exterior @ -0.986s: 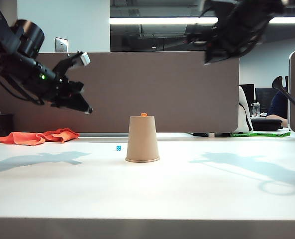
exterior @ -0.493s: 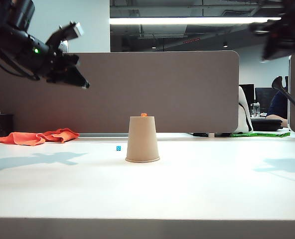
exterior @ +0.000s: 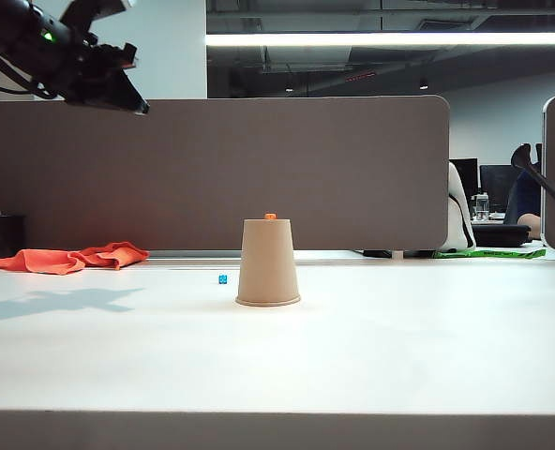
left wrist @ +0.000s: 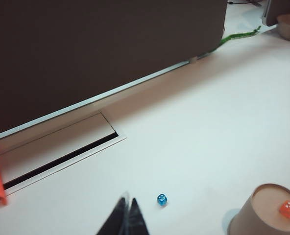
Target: Throw the dice onto the paper cup, compare its value with the values of the other dice on the table, place the die with the higher value on the paper cup, and take no action if both dice have the same value.
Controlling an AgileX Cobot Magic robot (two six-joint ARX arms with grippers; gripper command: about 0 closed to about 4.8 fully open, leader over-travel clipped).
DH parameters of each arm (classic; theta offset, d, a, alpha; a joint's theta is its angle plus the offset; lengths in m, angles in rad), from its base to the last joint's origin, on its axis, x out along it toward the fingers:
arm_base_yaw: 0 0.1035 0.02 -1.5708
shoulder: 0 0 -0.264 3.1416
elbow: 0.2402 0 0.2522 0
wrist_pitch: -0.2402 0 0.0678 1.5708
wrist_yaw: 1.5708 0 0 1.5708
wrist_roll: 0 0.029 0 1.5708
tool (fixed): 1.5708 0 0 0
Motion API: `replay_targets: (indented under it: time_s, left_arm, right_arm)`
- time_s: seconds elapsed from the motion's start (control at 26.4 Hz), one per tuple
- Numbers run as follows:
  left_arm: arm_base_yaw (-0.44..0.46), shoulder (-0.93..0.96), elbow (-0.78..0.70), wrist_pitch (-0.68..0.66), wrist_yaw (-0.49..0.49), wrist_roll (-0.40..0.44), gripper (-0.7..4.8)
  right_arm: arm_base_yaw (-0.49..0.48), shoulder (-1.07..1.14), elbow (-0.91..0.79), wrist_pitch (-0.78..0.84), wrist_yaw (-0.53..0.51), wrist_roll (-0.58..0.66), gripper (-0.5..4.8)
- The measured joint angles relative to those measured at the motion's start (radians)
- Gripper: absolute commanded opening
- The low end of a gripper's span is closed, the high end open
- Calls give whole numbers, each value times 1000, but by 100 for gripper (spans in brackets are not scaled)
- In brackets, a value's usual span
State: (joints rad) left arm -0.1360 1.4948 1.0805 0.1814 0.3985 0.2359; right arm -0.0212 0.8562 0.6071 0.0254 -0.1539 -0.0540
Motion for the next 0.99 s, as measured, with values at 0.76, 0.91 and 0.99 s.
replay_targets:
  time_s: [0.76,0.91,0.99]
  left_arm:
    - [0,-460,-407,50,-201,-112,-5]
    - [0,-562,-479,58,-247,-114,-6]
    - [1,-612,-507,54,-261,-117,-6]
  right_arm:
    - [1,-449,-305,-91,35,48,-5]
    - [0,-632,-389,-97,48,50,-5]
    - [0,-720,-422,-108,48,51,-5]
